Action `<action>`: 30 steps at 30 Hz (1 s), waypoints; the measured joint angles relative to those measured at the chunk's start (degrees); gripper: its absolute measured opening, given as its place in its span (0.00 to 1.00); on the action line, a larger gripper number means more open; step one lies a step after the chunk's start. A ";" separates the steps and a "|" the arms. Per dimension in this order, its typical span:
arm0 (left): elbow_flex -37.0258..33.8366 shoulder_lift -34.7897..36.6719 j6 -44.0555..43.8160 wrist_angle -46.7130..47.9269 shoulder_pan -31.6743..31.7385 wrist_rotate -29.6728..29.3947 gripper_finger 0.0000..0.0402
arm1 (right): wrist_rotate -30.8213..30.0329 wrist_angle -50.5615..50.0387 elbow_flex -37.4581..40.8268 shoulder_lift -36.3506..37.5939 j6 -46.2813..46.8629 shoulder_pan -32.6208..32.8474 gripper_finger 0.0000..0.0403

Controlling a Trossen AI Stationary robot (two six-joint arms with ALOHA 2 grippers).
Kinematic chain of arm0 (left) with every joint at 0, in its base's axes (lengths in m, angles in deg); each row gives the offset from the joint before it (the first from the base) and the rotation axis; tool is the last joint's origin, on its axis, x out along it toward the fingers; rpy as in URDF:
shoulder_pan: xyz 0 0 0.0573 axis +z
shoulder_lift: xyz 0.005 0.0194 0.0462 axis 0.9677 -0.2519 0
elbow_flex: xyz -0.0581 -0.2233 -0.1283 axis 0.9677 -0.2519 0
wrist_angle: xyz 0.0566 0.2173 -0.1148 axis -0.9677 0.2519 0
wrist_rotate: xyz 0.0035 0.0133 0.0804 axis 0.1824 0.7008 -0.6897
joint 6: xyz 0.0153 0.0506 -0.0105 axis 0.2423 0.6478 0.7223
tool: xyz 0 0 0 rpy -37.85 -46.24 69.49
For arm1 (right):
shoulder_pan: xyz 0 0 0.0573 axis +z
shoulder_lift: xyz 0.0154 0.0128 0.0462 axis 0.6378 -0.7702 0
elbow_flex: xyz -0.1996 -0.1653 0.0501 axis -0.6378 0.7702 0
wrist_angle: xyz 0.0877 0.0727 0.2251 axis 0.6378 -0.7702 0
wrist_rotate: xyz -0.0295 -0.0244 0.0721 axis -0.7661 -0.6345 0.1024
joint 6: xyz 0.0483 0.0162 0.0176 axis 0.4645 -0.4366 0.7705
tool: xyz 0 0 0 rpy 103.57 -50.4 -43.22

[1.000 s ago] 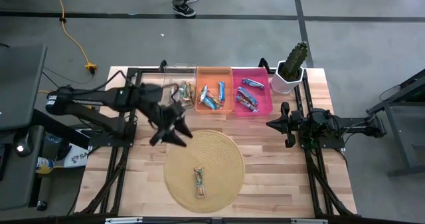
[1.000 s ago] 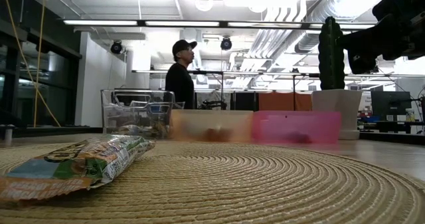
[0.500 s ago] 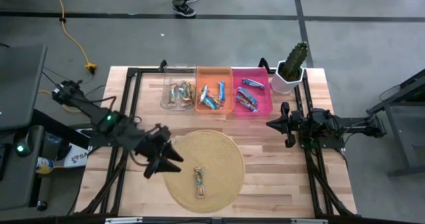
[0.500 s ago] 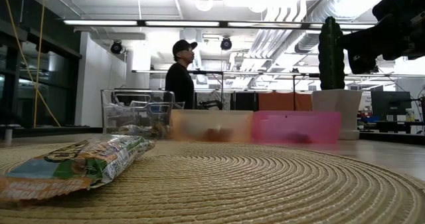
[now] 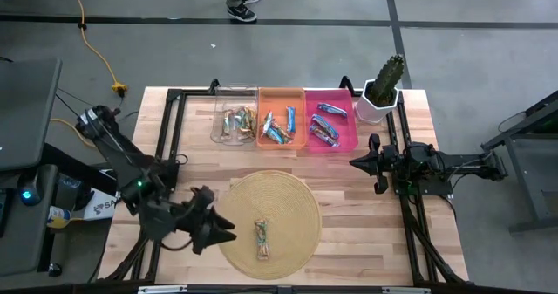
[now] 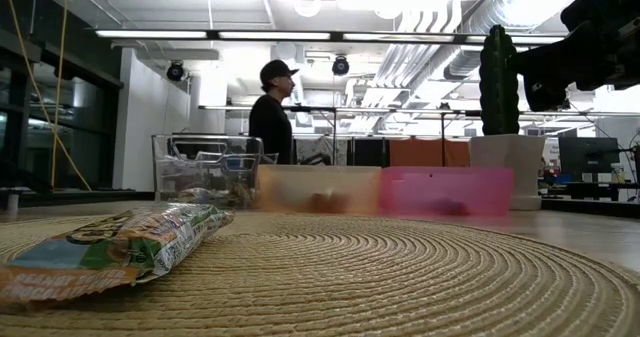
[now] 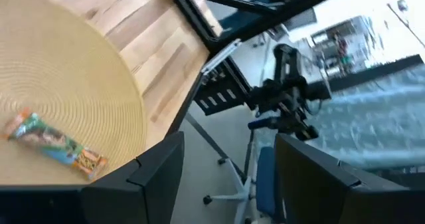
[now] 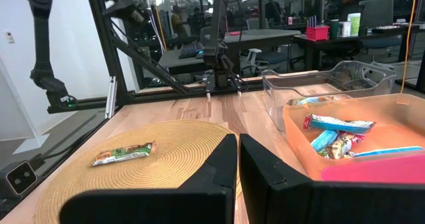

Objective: Pick and place Granola Bars by type
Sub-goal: Put the yellow granola bar into the transparent bin

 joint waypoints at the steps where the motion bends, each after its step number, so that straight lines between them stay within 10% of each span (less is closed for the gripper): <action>1: 0.00 -0.87 -1.68 -0.03 -0.04 -0.49 0.58 | 0.00 0.00 0.00 0.00 0.00 -0.01 0.00; 9: 0.02 -10.58 -15.05 0.22 1.40 -0.19 0.58 | 0.01 0.00 0.00 0.00 0.01 -0.01 0.00; 18: 8.44 -24.00 -23.83 6.52 10.56 16.40 0.58 | 0.00 -0.01 0.00 -0.01 -0.01 -0.02 0.00; 30: 32.90 -40.32 -27.18 41.12 17.79 27.95 0.58 | 0.02 -0.02 -0.01 0.00 -0.01 0.00 0.00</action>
